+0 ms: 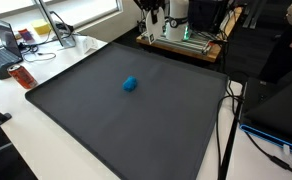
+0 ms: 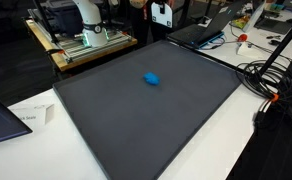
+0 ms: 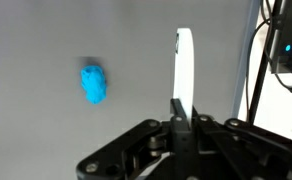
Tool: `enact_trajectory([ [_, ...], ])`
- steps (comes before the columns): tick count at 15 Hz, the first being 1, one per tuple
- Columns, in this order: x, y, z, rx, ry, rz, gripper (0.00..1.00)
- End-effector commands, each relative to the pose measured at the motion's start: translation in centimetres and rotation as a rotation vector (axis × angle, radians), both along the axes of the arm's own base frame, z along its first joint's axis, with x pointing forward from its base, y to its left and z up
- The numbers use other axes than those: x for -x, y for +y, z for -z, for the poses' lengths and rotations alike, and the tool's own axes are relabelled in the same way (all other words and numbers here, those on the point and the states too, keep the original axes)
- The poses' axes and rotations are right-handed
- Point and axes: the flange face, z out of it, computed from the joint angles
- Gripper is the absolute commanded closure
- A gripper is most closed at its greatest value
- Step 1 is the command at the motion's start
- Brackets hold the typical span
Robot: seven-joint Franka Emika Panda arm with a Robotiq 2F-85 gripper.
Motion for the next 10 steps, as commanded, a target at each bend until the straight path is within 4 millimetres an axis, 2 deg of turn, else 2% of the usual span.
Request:
enact_trajectory([
  [1, -3.3, 2.6, 2.1, 0.059, -0.001, -0.024, 0.99],
  [10, -10.0, 6.1, 9.9, 0.145, -0.068, 0.154, 0.99],
])
